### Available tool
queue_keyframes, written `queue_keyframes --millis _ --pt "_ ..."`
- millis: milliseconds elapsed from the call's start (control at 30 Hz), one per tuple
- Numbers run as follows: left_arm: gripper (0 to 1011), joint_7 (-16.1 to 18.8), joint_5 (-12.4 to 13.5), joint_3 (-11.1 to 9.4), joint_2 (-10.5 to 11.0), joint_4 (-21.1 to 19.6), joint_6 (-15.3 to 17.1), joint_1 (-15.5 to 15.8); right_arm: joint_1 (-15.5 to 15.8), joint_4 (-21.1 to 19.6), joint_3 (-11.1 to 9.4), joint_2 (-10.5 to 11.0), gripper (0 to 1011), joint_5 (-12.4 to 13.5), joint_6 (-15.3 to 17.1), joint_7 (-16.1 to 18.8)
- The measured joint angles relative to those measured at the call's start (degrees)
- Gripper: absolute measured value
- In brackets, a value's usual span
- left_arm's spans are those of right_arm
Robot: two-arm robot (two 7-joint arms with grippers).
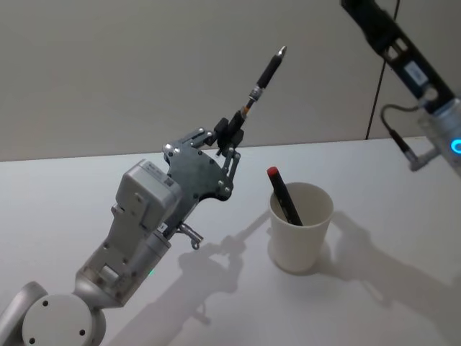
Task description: Place the pen into the pen holder.
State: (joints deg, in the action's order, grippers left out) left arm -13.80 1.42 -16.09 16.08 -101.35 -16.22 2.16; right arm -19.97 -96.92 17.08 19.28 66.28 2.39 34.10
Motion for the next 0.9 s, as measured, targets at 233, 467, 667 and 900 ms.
queue_keyframes --millis 233,467,667,900 --pt "194 1.35 0.67 0.40 -0.04 0.36 -0.47 0.34 3.28 -1.58 -0.82 3.51 1001 0.58 0.38 -0.11" --pt "194 2.21 0.77 0.63 -0.26 0.89 -1.30 0.70 6.65 -2.73 -1.45 7.18 1001 0.78 1.79 -0.46" --pt "194 2.24 0.11 0.53 -0.75 1.35 -2.22 0.93 8.34 -3.10 -1.70 9.10 1001 -0.70 2.34 -2.22" --pt "194 1.80 -0.67 0.06 -1.26 1.45 -3.09 0.85 9.40 -2.74 -1.70 10.45 1002 -4.06 2.30 -4.60"
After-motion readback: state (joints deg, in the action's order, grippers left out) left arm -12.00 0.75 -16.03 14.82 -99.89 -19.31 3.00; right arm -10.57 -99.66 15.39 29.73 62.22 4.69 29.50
